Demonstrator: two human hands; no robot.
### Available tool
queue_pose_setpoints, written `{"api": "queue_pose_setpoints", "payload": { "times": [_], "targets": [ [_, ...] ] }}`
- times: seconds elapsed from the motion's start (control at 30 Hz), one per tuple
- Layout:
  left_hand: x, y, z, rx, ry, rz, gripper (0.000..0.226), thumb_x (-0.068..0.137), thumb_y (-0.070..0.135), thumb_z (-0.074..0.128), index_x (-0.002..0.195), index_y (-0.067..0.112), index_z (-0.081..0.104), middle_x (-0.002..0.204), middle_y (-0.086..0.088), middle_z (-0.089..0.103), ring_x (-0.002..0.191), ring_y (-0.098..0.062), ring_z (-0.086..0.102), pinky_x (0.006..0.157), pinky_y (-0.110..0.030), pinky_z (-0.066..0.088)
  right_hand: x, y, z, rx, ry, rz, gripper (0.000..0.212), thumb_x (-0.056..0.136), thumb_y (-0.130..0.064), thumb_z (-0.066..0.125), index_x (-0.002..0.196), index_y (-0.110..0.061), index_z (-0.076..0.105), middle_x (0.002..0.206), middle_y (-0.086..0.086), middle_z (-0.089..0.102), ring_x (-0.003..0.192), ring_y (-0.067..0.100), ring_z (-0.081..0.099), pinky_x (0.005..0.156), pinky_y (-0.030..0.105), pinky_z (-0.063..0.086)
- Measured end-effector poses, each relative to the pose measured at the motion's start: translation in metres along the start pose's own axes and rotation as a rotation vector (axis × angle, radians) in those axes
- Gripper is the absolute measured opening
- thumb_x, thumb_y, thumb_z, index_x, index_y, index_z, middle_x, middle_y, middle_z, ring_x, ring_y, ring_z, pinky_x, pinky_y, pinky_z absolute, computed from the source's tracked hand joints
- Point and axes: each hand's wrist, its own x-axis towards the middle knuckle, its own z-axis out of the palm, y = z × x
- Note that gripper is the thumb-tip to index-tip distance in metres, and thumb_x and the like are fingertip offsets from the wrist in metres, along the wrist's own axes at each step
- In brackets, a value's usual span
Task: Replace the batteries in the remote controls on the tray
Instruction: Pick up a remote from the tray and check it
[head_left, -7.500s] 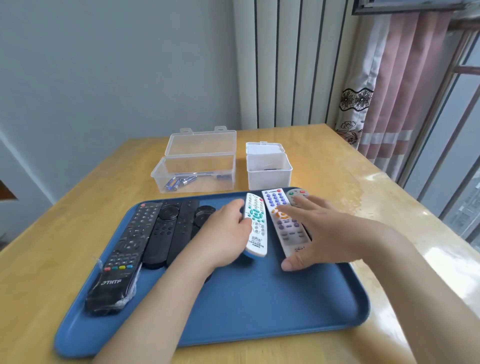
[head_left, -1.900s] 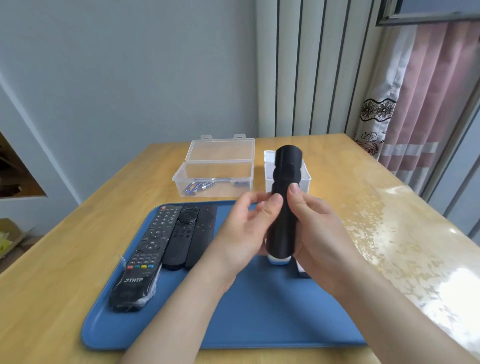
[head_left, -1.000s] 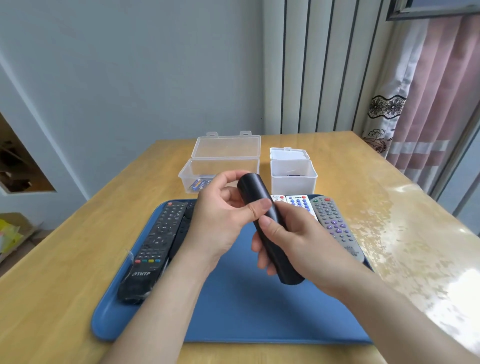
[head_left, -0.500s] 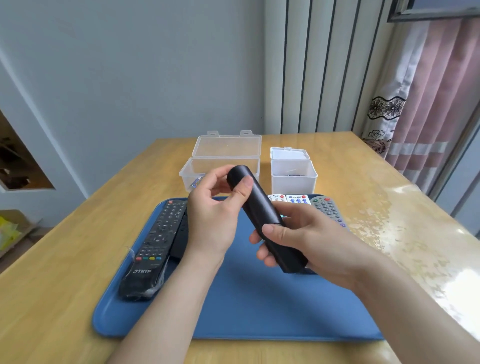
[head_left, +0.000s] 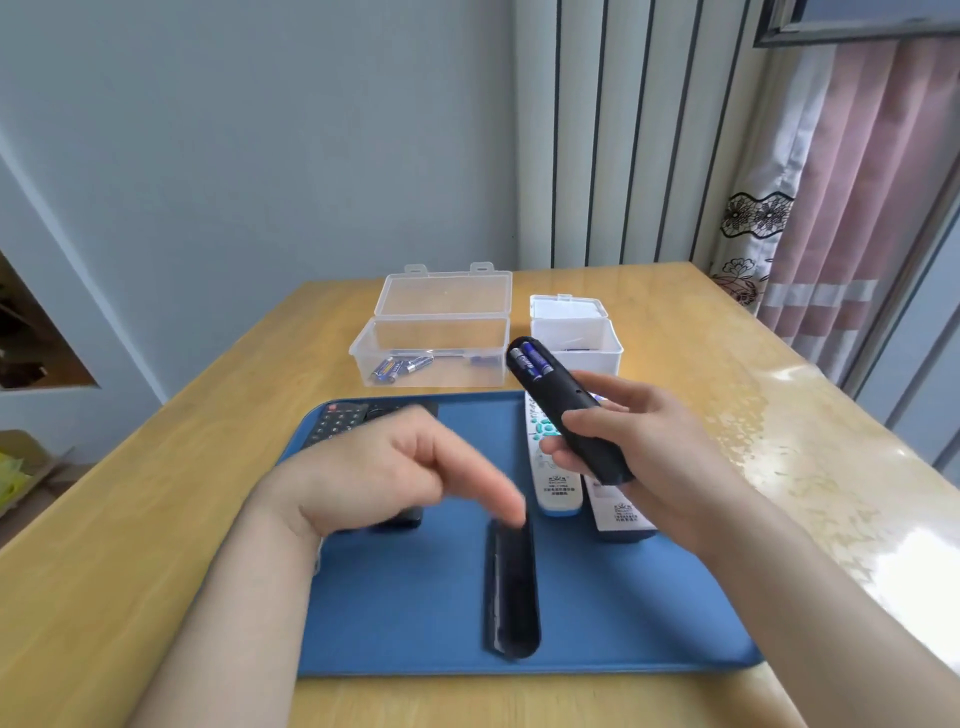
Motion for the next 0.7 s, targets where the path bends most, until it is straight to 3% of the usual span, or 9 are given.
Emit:
{"api": "queue_pose_setpoints", "payload": {
  "times": [0.07,0.13,0.2,0.27,0.33,0.4,0.5,0.57,0.7],
  "targets": [
    [0.01,-0.004,0.003,-0.139,0.538,0.072,0.048,0.082,-0.025,0.041,0.093,0.006,0.075,0.084,0.007,0.076,0.088,-0.002,0.069,0.087,-0.023,0.05,0.001,0.0,-0.003,-0.001,0.017,-0.024,0.041,0.086,0.008,0.065,0.123,-0.007,0.06,0.111,0.022,0.069,0.079,0.034,0.074,0.069,0.027,0.061],
    [0.023,-0.008,0.007,-0.161,0.88,0.152,0.04,0.091,-0.008,0.052,0.102,0.025,0.072,0.099,0.014,0.072,0.1,0.001,0.062,0.089,-0.017,0.045,0.0,-0.002,-0.003,-0.064,0.014,-0.056,0.043,0.081,0.006,0.07,0.12,-0.011,0.063,0.105,0.021,0.072,0.078,0.034,0.074,0.065,0.025,0.059],
    [0.033,-0.013,0.015,0.011,0.855,0.133,0.031,0.095,0.015,0.058,0.119,0.034,0.062,0.113,0.02,0.064,0.107,0.008,0.056,0.09,-0.009,0.041,-0.001,-0.003,-0.001,-0.103,0.005,-0.112,0.041,0.079,0.004,0.074,0.116,-0.013,0.066,0.096,0.016,0.075,0.073,0.03,0.074,0.06,0.023,0.055],
    [0.039,-0.019,0.021,0.049,0.777,0.07,0.025,0.095,0.026,0.06,0.118,0.032,0.065,0.109,0.014,0.068,0.099,-0.001,0.063,0.089,-0.019,0.047,0.001,-0.004,-0.001,-0.033,0.026,-0.18,0.032,0.078,-0.003,0.075,0.108,-0.012,0.068,0.089,0.011,0.074,0.066,0.022,0.07,0.059,0.022,0.052],
    [0.042,-0.016,0.029,-0.14,0.706,0.008,0.016,0.095,0.02,0.06,0.107,0.022,0.07,0.09,0.006,0.073,0.075,-0.01,0.068,0.073,-0.022,0.051,0.002,-0.004,-0.002,0.156,0.057,-0.207,0.028,0.077,-0.014,0.074,0.104,-0.009,0.068,0.088,0.01,0.072,0.065,0.014,0.067,0.063,0.019,0.053],
    [0.043,-0.01,0.039,-0.355,0.555,-0.05,0.019,0.098,0.017,0.054,0.106,0.013,0.07,0.085,-0.005,0.074,0.068,-0.017,0.069,0.064,-0.021,0.051,0.002,-0.002,-0.001,0.277,0.05,-0.191,0.028,0.084,-0.017,0.069,0.109,-0.004,0.067,0.091,0.011,0.073,0.071,0.012,0.068,0.067,0.019,0.054],
    [0.047,-0.009,0.049,-0.528,0.376,-0.039,0.029,0.102,0.015,0.043,0.106,0.0,0.068,0.087,-0.013,0.073,0.071,-0.02,0.07,0.063,-0.022,0.054,0.002,0.005,0.004,0.087,0.041,-0.145,0.023,0.097,-0.02,0.056,0.1,-0.004,0.072,0.083,0.01,0.072,0.073,0.018,0.067,0.073,0.037,0.057],
    [0.048,-0.01,0.051,-0.575,0.36,-0.017,0.029,0.102,0.014,0.042,0.103,0.0,0.068,0.086,-0.013,0.073,0.069,-0.018,0.068,0.059,-0.02,0.053,0.002,0.006,0.007,-0.026,0.084,-0.146,0.026,0.099,-0.022,0.054,0.095,-0.006,0.074,0.083,0.012,0.072,0.075,0.023,0.066,0.081,0.049,0.055],
    [0.053,-0.01,0.057,-0.575,0.407,-0.014,0.026,0.101,0.014,0.046,0.102,0.004,0.069,0.086,-0.013,0.073,0.068,-0.017,0.068,0.058,-0.02,0.053,-0.001,0.007,0.006,-0.058,0.121,-0.166,0.028,0.1,-0.024,0.054,0.096,-0.006,0.075,0.085,0.014,0.072,0.075,0.025,0.066,0.079,0.048,0.056]
  ]
}}
